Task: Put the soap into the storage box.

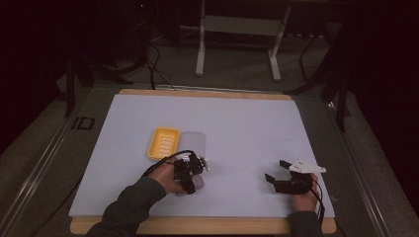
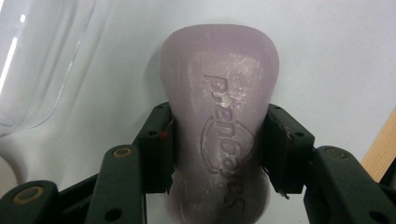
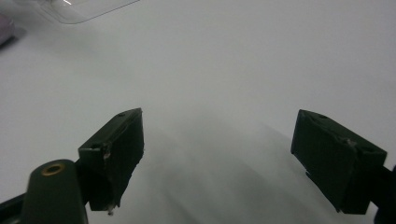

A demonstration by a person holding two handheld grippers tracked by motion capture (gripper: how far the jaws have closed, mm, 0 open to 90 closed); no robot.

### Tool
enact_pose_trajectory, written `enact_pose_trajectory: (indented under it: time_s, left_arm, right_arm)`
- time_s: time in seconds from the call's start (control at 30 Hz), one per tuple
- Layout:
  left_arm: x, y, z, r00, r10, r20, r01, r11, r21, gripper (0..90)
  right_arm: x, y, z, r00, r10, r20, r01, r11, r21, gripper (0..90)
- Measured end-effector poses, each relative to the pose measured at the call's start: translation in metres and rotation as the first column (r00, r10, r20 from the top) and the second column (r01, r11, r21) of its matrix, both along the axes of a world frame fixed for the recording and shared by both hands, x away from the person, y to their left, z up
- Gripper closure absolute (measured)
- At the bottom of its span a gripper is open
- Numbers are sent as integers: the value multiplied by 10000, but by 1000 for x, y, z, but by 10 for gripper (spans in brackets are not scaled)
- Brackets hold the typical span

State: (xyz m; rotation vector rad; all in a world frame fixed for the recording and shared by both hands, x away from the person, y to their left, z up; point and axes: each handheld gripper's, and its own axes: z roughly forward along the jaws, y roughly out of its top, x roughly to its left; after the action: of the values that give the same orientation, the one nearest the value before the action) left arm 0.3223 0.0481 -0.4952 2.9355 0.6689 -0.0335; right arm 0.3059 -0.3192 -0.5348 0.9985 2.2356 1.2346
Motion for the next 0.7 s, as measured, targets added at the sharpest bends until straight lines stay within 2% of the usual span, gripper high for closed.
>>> enact_pose_trajectory:
  time_s: [0.47,0.7]
  left_arm:
    - [5,7,8,9998,136,117,-135,9999,-97,502]
    - [8,11,15,9994,295,201,-290,9992,-279,502]
  right_arm:
    - [0,0,0,10000,4,-15,-4,10000,-4,169]
    - [0,0,0,10000,6,-15,-6,10000,-7,169]
